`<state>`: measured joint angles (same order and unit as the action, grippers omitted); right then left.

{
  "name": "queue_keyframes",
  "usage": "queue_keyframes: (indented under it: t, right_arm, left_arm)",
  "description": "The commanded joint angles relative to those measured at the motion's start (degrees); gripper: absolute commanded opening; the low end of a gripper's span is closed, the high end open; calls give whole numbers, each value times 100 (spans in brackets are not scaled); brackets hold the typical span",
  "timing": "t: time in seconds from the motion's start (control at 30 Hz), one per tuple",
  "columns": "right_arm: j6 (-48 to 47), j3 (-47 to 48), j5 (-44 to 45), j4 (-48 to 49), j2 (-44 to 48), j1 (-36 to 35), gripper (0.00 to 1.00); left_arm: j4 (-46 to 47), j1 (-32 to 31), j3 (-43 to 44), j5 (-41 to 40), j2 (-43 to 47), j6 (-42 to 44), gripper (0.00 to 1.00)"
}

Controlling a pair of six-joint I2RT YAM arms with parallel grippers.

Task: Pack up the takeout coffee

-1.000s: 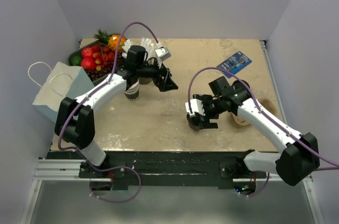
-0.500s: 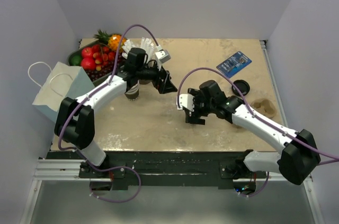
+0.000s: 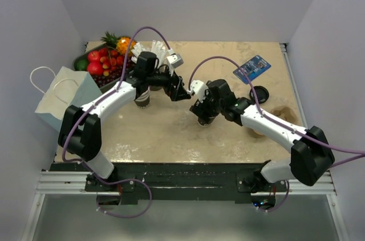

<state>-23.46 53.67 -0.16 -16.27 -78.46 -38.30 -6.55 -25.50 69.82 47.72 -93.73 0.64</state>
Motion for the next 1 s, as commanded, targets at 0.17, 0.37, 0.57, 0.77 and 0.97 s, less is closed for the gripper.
queue_keyframes:
  t: [0.17, 0.37, 0.57, 0.77, 0.97]
  right_arm:
    - [949, 504, 473, 450, -205, -28, 99]
    - [1089, 671, 114, 309, -179, -28, 99]
    - [1160, 899, -264, 177, -223, -37, 99]
    - [1098, 1233, -677, -95, -153, -10, 99]
    - [1571, 1814, -1765, -850, -100, 970, 99]
  left_arm:
    - [127, 62, 14, 167, 242, 6, 96]
    - [180, 80, -12, 176, 233, -29, 96]
    - [163, 115, -83, 176, 268, -29, 96]
    - [119, 150, -214, 149, 364, -29, 96]
    - [276, 141, -513, 422, 233, -424, 98]
